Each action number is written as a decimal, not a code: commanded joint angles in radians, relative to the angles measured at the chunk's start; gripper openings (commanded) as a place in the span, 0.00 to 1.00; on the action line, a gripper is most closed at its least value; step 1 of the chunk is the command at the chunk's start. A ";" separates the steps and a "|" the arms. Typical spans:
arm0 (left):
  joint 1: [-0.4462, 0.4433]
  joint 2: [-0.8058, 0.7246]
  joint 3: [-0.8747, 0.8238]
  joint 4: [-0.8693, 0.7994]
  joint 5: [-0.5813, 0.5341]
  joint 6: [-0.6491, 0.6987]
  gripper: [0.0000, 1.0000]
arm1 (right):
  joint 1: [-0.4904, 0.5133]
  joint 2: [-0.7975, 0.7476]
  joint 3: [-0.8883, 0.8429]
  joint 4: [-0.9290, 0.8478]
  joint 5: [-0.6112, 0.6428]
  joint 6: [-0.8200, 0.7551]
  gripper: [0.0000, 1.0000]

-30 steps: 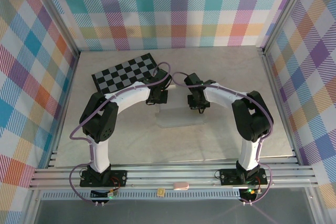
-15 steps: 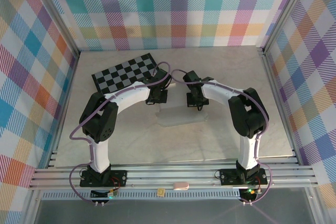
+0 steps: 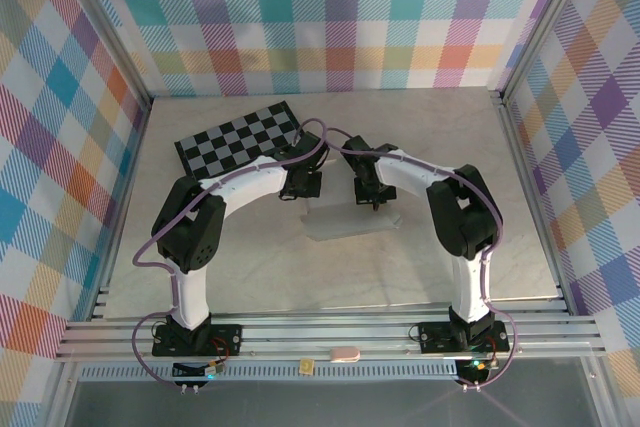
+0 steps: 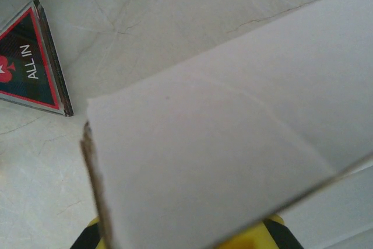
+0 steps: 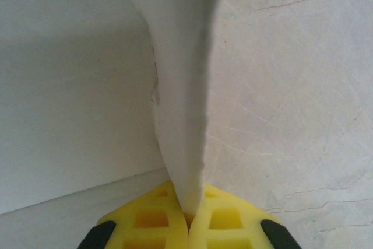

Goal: Fold the paper box

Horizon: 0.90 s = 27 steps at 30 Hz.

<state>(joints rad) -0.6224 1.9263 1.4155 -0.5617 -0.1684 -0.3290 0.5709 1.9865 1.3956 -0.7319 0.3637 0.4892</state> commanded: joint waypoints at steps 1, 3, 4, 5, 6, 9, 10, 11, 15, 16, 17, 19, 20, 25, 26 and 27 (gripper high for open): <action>-0.004 -0.026 0.010 -0.052 -0.030 0.016 0.00 | -0.019 -0.095 -0.064 0.049 -0.105 -0.041 0.23; -0.003 -0.024 0.010 -0.052 -0.031 0.016 0.00 | -0.044 -0.153 -0.066 0.089 -0.202 -0.062 0.36; -0.005 -0.024 0.008 -0.052 -0.031 0.016 0.00 | -0.055 -0.176 -0.065 0.101 -0.226 -0.067 0.40; -0.004 -0.023 0.011 -0.052 -0.030 0.016 0.00 | -0.071 -0.195 -0.068 0.120 -0.268 -0.072 0.45; -0.004 -0.022 0.010 -0.053 -0.028 0.016 0.00 | -0.089 -0.209 -0.070 0.132 -0.303 -0.074 0.48; -0.004 -0.020 0.014 -0.051 -0.028 0.016 0.00 | -0.116 -0.212 -0.069 0.145 -0.369 -0.086 0.52; -0.004 -0.018 0.014 -0.051 -0.028 0.016 0.00 | -0.116 -0.204 -0.067 0.139 -0.372 -0.093 0.52; -0.004 -0.018 0.017 -0.052 -0.029 0.018 0.00 | -0.116 -0.193 -0.066 0.136 -0.377 -0.096 0.52; -0.004 -0.018 0.020 -0.053 -0.028 0.021 0.00 | -0.115 -0.153 -0.090 0.134 -0.360 -0.086 0.49; -0.003 -0.018 0.018 -0.055 -0.028 0.022 0.00 | -0.115 -0.144 -0.092 0.133 -0.351 -0.084 0.48; -0.003 -0.017 0.017 -0.055 -0.028 0.021 0.00 | -0.115 -0.132 -0.092 0.136 -0.346 -0.086 0.48; -0.004 -0.016 0.017 -0.055 -0.026 0.022 0.00 | -0.115 -0.111 -0.087 0.146 -0.342 -0.087 0.46; -0.005 -0.016 0.016 -0.055 -0.027 0.021 0.00 | -0.112 -0.100 -0.076 0.143 -0.336 -0.090 0.43; -0.005 -0.013 0.020 -0.057 -0.029 0.023 0.00 | -0.093 -0.038 -0.013 0.078 -0.247 -0.081 0.28; -0.004 -0.012 0.022 -0.059 -0.030 0.024 0.00 | -0.089 -0.026 -0.005 0.063 -0.221 -0.076 0.24; -0.004 -0.009 0.022 -0.058 -0.029 0.024 0.00 | -0.082 -0.015 0.003 0.048 -0.196 -0.070 0.20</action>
<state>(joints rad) -0.6224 1.9263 1.4174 -0.5819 -0.1761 -0.3218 0.4698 1.9396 1.3575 -0.6182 0.0963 0.4103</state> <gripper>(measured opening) 0.070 0.226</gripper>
